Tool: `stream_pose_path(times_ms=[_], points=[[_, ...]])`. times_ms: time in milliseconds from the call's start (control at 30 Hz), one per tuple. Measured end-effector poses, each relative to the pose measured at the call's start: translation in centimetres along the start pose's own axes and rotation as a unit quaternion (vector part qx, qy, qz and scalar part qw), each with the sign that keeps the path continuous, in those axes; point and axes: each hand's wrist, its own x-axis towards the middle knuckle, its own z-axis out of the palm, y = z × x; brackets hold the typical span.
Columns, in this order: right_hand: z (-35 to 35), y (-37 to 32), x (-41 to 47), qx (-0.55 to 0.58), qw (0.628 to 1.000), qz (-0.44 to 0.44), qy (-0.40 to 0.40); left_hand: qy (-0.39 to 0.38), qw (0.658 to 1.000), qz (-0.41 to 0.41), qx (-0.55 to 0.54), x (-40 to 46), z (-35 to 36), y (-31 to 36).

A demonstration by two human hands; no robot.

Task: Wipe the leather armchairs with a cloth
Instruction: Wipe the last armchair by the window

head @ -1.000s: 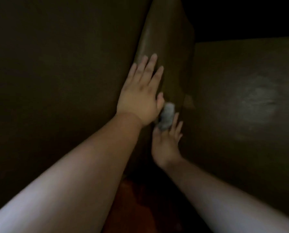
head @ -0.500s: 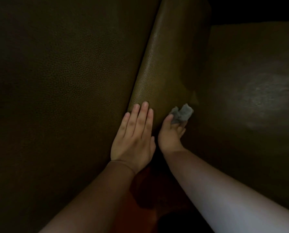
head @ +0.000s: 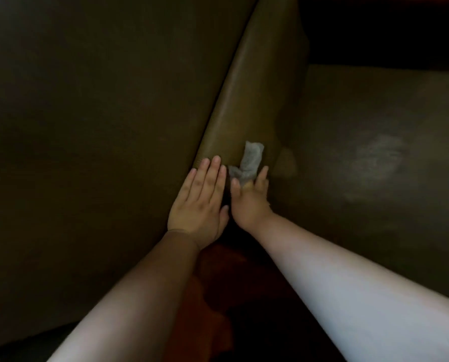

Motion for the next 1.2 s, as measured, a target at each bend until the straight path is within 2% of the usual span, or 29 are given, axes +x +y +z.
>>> stream_pose_path(times_ms=[100, 167, 267, 400, 533, 667, 833, 1033, 1200], points=[[-3.3, 2.1, -4.0, -0.08, 0.994, 0.014, -0.075, -0.086, 0.996, -0.009, -0.011, -0.1, -1.9, 0.1], [-6.3, 2.7, -6.9, -0.065, 0.994, -0.004, -0.086, -0.158, 0.986, -0.029, -0.048, 0.1, -3.9, 0.4], [-10.8, 1.5, -11.1, -0.065, 0.994, -0.039, -0.083, -0.253, 0.955, -0.071, -0.137, 0.9, -7.8, 1.9], [-16.9, 1.1, -15.5, -0.173, 0.982, -0.046, -0.067, -0.314, 0.893, -0.136, -0.291, 1.8, -14.9, 6.6], [-23.1, 1.5, -20.3, -0.25, 0.964, -0.04, -0.084, -0.322, 0.903, -0.085, -0.271, 1.8, -21.3, 10.8], [-29.6, 1.5, -24.7, -0.318, 0.943, -0.063, -0.067, -0.345, 0.911, -0.054, -0.218, 2.3, -27.2, 14.7], [-38.6, 1.6, -29.4, -0.337, 0.934, -0.111, -0.042, -0.278, 0.928, -0.109, -0.22, 4.1, -35.1, 19.7], [-47.1, 2.4, -31.8, -0.413, 0.894, -0.173, -0.024, -0.182, 0.93, -0.138, -0.288, 7.4, -43.4, 27.3], [-49.5, 1.2, -34.0, -0.422, 0.889, -0.178, -0.026, -0.186, 0.926, -0.135, -0.299, 6.2, -49.4, 29.9]])
